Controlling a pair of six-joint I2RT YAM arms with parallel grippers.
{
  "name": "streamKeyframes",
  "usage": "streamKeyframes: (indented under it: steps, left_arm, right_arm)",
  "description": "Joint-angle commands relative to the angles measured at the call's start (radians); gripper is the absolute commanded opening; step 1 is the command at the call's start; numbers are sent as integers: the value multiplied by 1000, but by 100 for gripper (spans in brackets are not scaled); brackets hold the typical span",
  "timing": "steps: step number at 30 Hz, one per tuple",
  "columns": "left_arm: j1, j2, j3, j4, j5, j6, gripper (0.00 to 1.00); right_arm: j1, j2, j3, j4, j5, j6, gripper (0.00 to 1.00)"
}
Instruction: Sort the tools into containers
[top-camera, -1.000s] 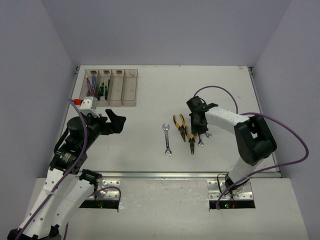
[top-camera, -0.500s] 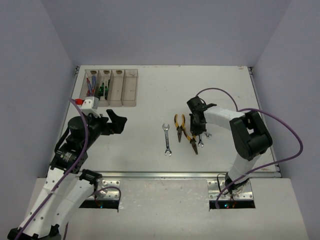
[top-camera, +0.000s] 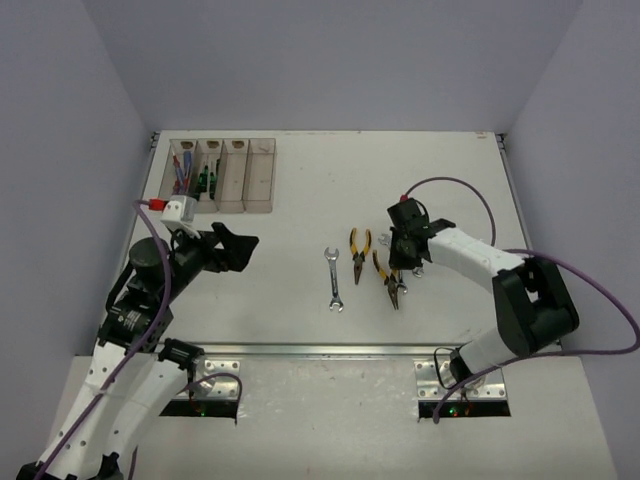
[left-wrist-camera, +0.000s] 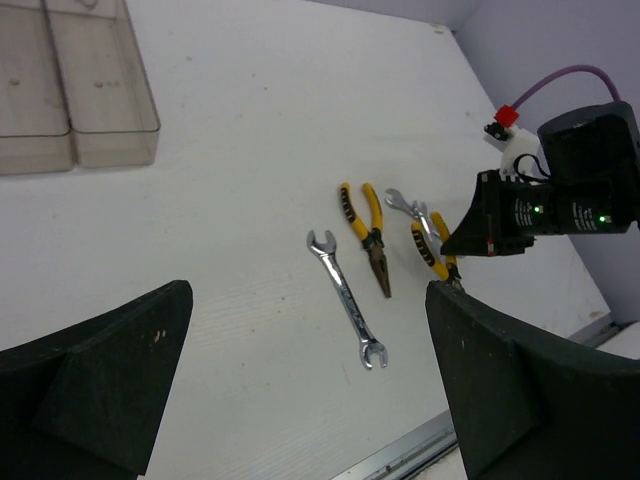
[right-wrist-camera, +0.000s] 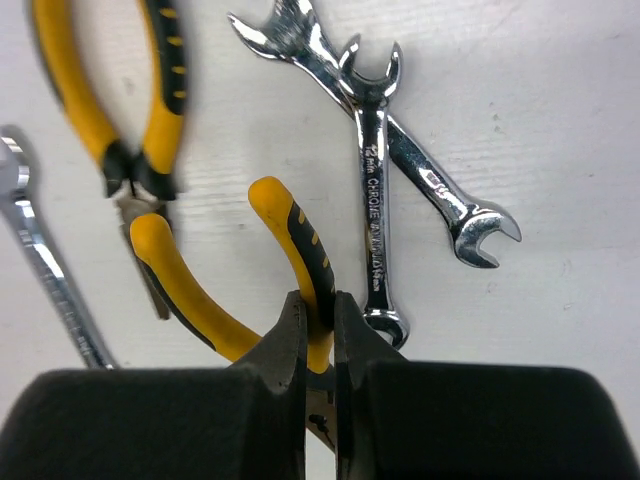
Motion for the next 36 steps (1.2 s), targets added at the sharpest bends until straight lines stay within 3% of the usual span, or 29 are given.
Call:
streamKeyframes:
  steps: [1,3,6,9,13,18,22,32,33,36]
  left_arm:
    - [-5,46,-137,351,263,-198,100]
    - [-19,83,-264,629,386,-344,100]
    - [-120,146,-347,834,305,-428,100]
    - [-251,267,-307,913,203,-406,100]
    - [-417,488,-193,914,44,-354,99]
    - [-511,664,-67,913,-86,-332,87]
    - [-546,753,23,882,-151,-317,69]
    - [-589,882,132,826,-189,-310,51]
    - [-591,892,137,823,-191,-311,48]
    - [-596,923,167,822,-186,-310,23]
  right_arm:
    - [-6,-157,-15,63,-42,22,0]
    - [-5,-223,-37,104,-125,26,0]
    - [-3,-291,-52,144,-237,35,0]
    - [-2,-353,-73,198,-341,42,0]
    - [2,-436,-96,241,-396,62,0]
    - [17,-474,-96,238,-415,66,0]
    - [24,-489,-87,216,-403,65,0]
    - [39,-509,-68,193,-393,64,0]
    - [41,-510,-67,195,-397,65,0]
    - [49,-512,-68,204,-408,66,0]
